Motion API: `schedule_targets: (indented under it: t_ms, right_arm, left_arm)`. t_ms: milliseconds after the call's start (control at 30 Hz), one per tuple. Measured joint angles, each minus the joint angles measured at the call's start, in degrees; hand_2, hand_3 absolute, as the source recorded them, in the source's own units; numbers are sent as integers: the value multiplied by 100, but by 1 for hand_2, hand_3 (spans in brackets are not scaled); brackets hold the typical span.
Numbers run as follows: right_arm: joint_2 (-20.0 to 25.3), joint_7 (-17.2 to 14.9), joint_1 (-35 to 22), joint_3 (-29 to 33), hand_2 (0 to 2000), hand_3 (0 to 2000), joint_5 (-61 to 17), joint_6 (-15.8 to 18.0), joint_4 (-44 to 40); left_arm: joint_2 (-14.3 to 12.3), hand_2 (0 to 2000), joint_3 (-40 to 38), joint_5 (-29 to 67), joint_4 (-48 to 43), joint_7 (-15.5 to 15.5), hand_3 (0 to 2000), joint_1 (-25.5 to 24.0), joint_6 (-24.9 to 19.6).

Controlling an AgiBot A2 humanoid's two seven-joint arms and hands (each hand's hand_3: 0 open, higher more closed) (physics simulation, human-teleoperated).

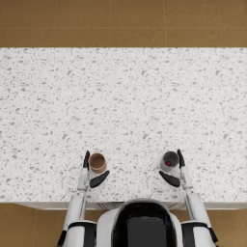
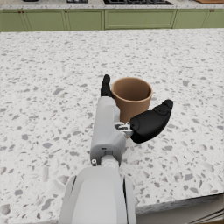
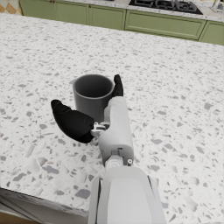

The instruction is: Pick up two cups and pour the berry on the right into the cup on the left

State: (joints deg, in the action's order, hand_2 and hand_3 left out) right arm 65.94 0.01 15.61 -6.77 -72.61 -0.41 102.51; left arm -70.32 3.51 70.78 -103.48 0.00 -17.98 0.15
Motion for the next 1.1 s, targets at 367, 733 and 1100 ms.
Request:
schedule_targets:
  t_ms: [367, 733, 1100]
  right_arm:
    - [350, 1, -527, -255, 0, 0, 1, 10, -641]
    - [549, 22, -692, -326, 2000, 1280, 0, 271, -728]
    - [826, 17, -925, -334, 2000, 1280, -177, 649, 501]
  left_arm:
    - [-205, 0, 246, 1, 657, -5, 0, 359, 14]
    - [-366, 2000, 298, 0, 644, -18, 1280, 581, -103]
    - [-557, 2000, 560, 0, -475, -15, 1280, 743, -170]
